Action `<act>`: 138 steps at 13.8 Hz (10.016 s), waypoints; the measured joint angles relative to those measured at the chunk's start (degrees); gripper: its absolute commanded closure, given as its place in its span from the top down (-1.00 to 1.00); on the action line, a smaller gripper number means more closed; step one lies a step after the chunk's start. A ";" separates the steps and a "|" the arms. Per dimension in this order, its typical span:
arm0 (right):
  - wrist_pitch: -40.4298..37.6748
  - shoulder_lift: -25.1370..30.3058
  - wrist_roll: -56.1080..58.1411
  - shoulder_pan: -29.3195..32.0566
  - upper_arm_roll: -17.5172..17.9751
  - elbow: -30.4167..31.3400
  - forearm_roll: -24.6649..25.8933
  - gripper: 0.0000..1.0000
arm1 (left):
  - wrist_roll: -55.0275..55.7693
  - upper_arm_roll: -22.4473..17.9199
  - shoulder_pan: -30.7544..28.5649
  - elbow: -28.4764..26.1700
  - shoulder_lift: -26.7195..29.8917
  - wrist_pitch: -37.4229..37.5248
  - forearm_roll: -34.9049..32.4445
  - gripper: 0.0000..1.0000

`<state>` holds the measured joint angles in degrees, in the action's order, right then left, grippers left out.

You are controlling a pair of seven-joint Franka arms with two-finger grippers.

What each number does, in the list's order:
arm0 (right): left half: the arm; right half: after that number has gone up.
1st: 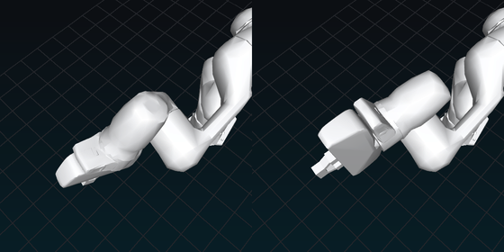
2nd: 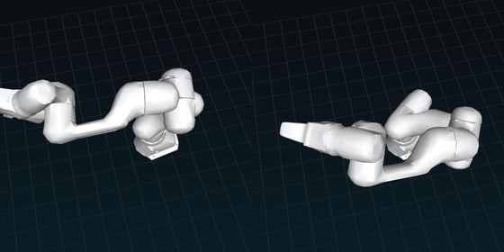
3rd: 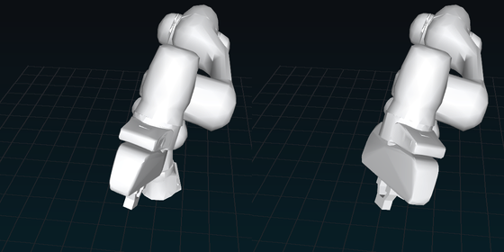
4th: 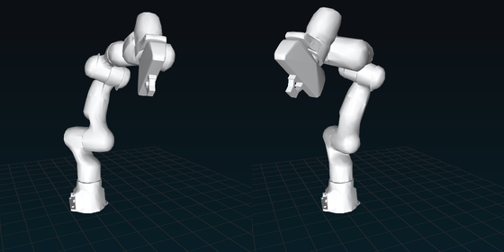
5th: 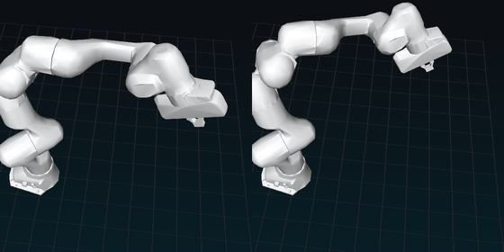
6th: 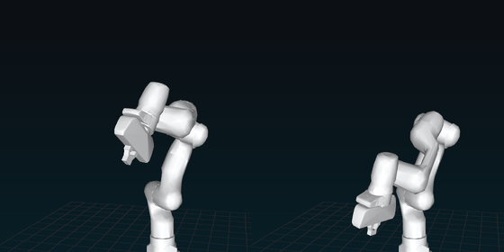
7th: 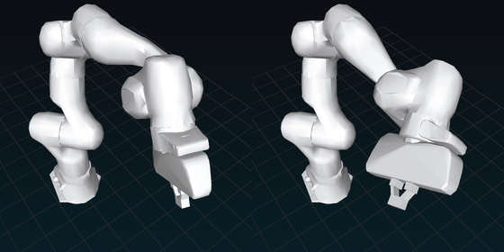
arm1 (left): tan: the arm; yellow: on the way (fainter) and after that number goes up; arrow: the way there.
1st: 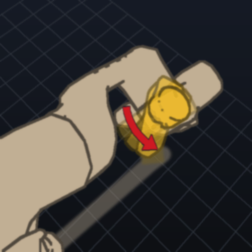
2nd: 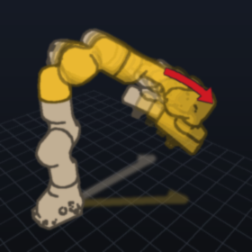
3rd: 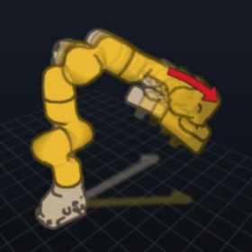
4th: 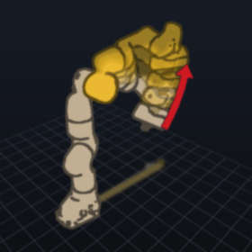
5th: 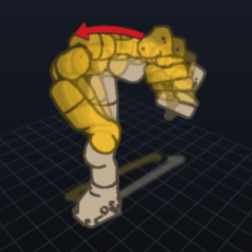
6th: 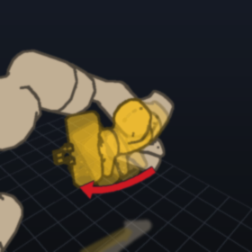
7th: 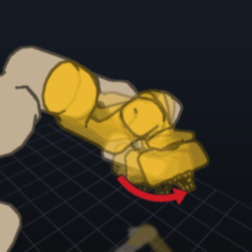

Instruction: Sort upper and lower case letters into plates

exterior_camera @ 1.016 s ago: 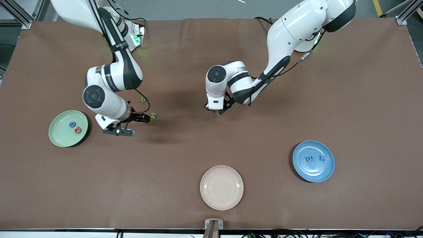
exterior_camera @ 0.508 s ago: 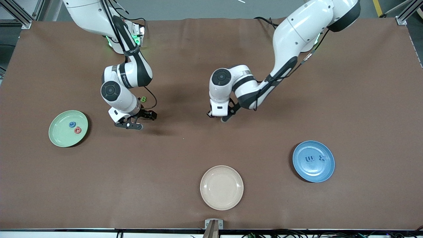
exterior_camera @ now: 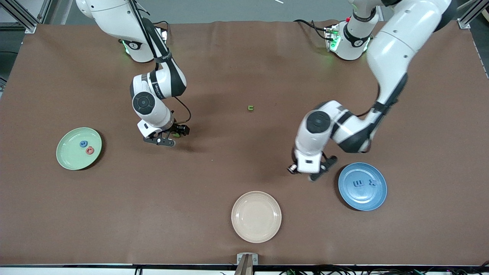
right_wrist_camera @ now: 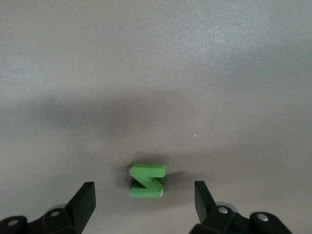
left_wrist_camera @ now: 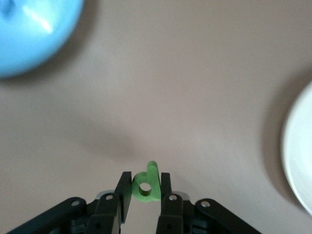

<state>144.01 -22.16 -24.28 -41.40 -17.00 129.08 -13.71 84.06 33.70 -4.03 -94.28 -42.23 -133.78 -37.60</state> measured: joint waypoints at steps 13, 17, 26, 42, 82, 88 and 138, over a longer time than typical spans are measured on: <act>3.16 -2.10 0.01 -0.12 -0.36 -0.02 -0.42 -0.47 | -25.12 -0.39 -18.37 -0.62 -0.99 1.66 -0.03 0.98; 3.11 -1.95 0.01 -0.43 -0.37 -0.07 -0.42 -0.58 | -24.74 4.22 -18.30 -4.50 0.55 1.69 -0.04 0.93; -17.32 2.58 31.07 6.15 -16.82 -9.94 -0.33 -0.58 | -19.72 20.92 -7.73 -18.82 5.12 2.05 -1.38 0.64; -2.92 -9.53 69.92 38.47 -11.06 -12.88 -0.64 -0.54 | 0.68 12.23 15.58 -19.60 -0.21 -4.48 -5.73 0.32; 6.24 10.51 1.69 -4.99 -6.77 18.65 -0.87 0.28 | -33.66 8.11 -25.92 -2.24 2.61 7.36 -9.67 0.99; 6.24 10.51 1.69 -5.00 -6.79 18.98 -0.87 0.02 | -35.66 11.08 -25.28 -0.82 4.50 8.32 -9.67 0.99; -16.76 -13.49 60.85 37.68 -7.88 -26.79 -0.79 0.96 | -80.73 -29.76 3.30 9.55 40.55 45.19 34.45 0.99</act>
<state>127.25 -35.64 36.57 -3.72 -24.88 102.29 -14.50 3.33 3.95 -0.74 -84.72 -1.67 -88.59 -3.15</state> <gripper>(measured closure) 0.247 0.000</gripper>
